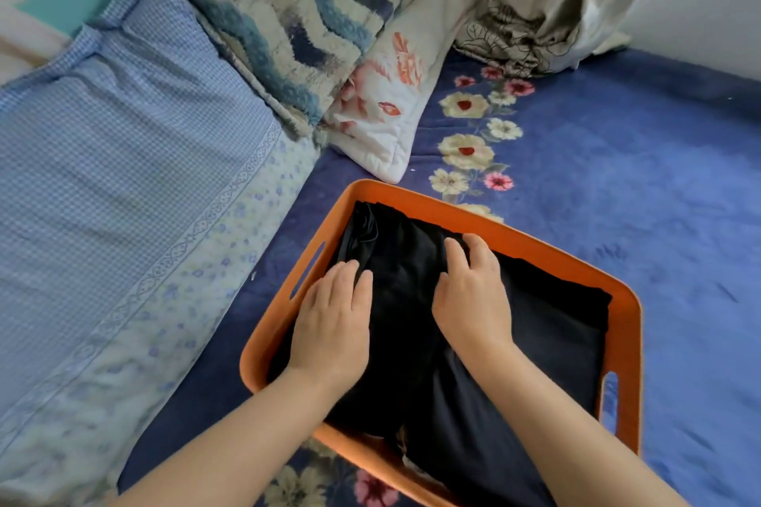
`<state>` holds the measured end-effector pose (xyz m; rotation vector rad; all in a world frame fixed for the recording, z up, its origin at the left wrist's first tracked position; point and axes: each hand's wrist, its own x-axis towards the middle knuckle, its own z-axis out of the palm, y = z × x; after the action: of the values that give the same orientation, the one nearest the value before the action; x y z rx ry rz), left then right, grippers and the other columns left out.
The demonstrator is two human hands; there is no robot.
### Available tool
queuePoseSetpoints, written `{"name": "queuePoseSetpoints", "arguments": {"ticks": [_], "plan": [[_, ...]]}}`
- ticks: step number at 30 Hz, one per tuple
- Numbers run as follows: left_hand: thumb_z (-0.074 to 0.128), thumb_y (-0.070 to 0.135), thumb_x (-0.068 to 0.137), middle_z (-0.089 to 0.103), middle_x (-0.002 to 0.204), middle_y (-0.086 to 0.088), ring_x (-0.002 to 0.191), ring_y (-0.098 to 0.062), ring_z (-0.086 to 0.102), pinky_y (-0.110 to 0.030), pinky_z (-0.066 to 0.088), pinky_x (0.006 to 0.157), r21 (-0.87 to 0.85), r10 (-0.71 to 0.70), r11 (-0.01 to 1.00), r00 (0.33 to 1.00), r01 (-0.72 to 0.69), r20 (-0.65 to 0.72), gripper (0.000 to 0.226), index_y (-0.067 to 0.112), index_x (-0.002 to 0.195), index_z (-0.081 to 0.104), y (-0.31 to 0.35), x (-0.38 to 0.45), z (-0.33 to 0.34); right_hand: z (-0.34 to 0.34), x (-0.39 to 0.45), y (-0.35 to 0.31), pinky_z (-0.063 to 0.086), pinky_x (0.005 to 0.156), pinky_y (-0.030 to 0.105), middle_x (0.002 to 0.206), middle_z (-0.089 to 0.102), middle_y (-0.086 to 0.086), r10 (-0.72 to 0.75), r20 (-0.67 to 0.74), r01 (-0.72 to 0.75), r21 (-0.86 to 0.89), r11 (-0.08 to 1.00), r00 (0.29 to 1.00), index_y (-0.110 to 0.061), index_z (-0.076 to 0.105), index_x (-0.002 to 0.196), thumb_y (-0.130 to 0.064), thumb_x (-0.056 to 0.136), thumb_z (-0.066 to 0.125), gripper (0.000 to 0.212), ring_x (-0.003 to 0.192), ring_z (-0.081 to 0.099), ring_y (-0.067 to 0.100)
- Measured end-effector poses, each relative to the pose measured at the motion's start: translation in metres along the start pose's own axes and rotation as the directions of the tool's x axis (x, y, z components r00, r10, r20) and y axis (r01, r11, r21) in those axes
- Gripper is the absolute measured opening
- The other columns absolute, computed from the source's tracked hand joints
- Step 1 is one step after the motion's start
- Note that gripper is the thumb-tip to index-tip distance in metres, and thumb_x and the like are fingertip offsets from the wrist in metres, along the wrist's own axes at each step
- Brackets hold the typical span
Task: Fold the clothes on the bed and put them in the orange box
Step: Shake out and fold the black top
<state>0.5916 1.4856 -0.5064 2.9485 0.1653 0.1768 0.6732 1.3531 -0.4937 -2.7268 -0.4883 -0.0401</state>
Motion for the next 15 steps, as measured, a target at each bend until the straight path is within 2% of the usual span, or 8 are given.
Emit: {"name": "queuePoseSetpoints", "arguments": {"ticks": [1, 2, 3, 5, 6, 8, 10, 15], "plan": [[0.073, 0.017, 0.070, 0.060, 0.115, -0.018, 0.107, -0.032, 0.061, -0.034, 0.052, 0.085, -0.019, 0.039, 0.999, 0.999, -0.039, 0.031, 0.054, 0.000, 0.118, 0.054, 0.005, -0.004, 0.000, 0.003, 0.007, 0.006, 0.050, 0.091, 0.051, 0.125, 0.055, 0.024, -0.127, -0.043, 0.124, -0.053, 0.991, 0.991, 0.001, 0.060, 0.118, 0.007, 0.069, 0.071, 0.051, 0.119, 0.051, 0.041], [0.068, 0.029, 0.079, 0.052, 0.128, -0.020, 0.121, -0.032, 0.052, -0.033, 0.046, 0.096, -0.026, -0.002, 1.000, 0.983, 0.007, 0.184, 0.061, -0.001, 0.127, 0.047, 0.010, -0.006, -0.004, 0.006, 0.015, 0.010, 0.045, 0.094, 0.055, 0.121, 0.059, 0.023, -0.267, -0.026, 0.262, -0.123, 0.957, 0.963, -0.002, 0.065, 0.113, 0.006, 0.065, 0.075, 0.050, 0.118, 0.053, 0.042], [0.057, 0.043, 0.087, 0.032, 0.145, -0.021, 0.137, -0.030, 0.031, -0.033, 0.031, 0.109, -0.020, -0.073, 0.996, 0.929, 0.086, 0.362, 0.074, -0.002, 0.140, 0.031, 0.015, -0.007, -0.003, 0.008, 0.023, 0.013, 0.038, 0.099, 0.052, 0.127, 0.056, 0.020, -0.376, 0.082, 0.385, -0.173, 0.907, 0.923, -0.006, 0.063, 0.117, 0.000, 0.068, 0.075, 0.051, 0.123, 0.048, 0.040], [0.035, 0.065, 0.088, -0.009, 0.155, -0.017, 0.144, -0.029, -0.010, -0.037, 0.004, 0.117, 0.099, -0.214, 0.977, 0.806, 0.191, 0.552, 0.095, 0.002, 0.147, -0.006, 0.016, -0.008, 0.004, 0.007, 0.040, 0.010, 0.013, 0.115, 0.041, 0.153, 0.026, 0.010, -0.465, 0.358, 0.543, -0.154, 0.825, 0.809, -0.019, 0.037, 0.142, -0.016, 0.093, 0.053, 0.052, 0.143, 0.016, 0.031], [0.032, 0.071, 0.085, -0.018, 0.154, -0.016, 0.142, -0.030, -0.018, -0.040, -0.001, 0.116, 0.137, -0.246, 0.969, 0.771, 0.205, 0.588, 0.102, 0.002, 0.146, -0.014, 0.016, -0.007, 0.007, 0.009, 0.050, 0.012, 0.001, 0.117, 0.037, 0.157, 0.009, 0.002, -0.471, 0.466, 0.581, -0.121, 0.805, 0.749, -0.025, 0.022, 0.147, -0.025, 0.100, 0.038, 0.050, 0.145, 0.001, 0.024], [0.034, 0.077, 0.078, -0.025, 0.151, -0.017, 0.140, -0.032, -0.024, -0.043, -0.004, 0.115, 0.143, -0.279, 0.959, 0.730, 0.245, 0.624, 0.114, 0.003, 0.144, -0.020, 0.014, -0.005, 0.014, 0.015, 0.067, 0.014, -0.006, 0.116, 0.032, 0.157, -0.003, -0.006, -0.460, 0.571, 0.619, -0.112, 0.777, 0.680, -0.031, 0.009, 0.149, -0.035, 0.101, 0.025, 0.050, 0.145, -0.008, 0.016], [0.038, 0.080, 0.074, -0.029, 0.150, -0.018, 0.139, -0.031, -0.026, -0.044, -0.006, 0.115, 0.160, -0.300, 0.952, 0.696, 0.261, 0.653, 0.120, 0.003, 0.142, -0.023, 0.012, -0.002, 0.018, 0.028, 0.076, 0.016, -0.006, 0.117, 0.033, 0.157, -0.005, -0.007, -0.452, 0.616, 0.637, -0.107, 0.763, 0.645, -0.033, 0.008, 0.148, -0.041, 0.100, 0.023, 0.051, 0.145, -0.007, 0.015], [0.043, 0.079, 0.072, -0.029, 0.149, -0.019, 0.139, -0.032, -0.025, -0.045, -0.007, 0.115, 0.193, -0.309, 0.950, 0.638, 0.247, 0.705, 0.124, 0.002, 0.141, -0.025, 0.002, 0.009, 0.035, 0.063, 0.087, 0.017, -0.001, 0.118, 0.037, 0.157, -0.005, -0.006, -0.401, 0.679, 0.602, -0.075, 0.795, 0.614, -0.031, 0.010, 0.149, -0.043, 0.100, 0.022, 0.052, 0.144, -0.007, 0.015]]}}
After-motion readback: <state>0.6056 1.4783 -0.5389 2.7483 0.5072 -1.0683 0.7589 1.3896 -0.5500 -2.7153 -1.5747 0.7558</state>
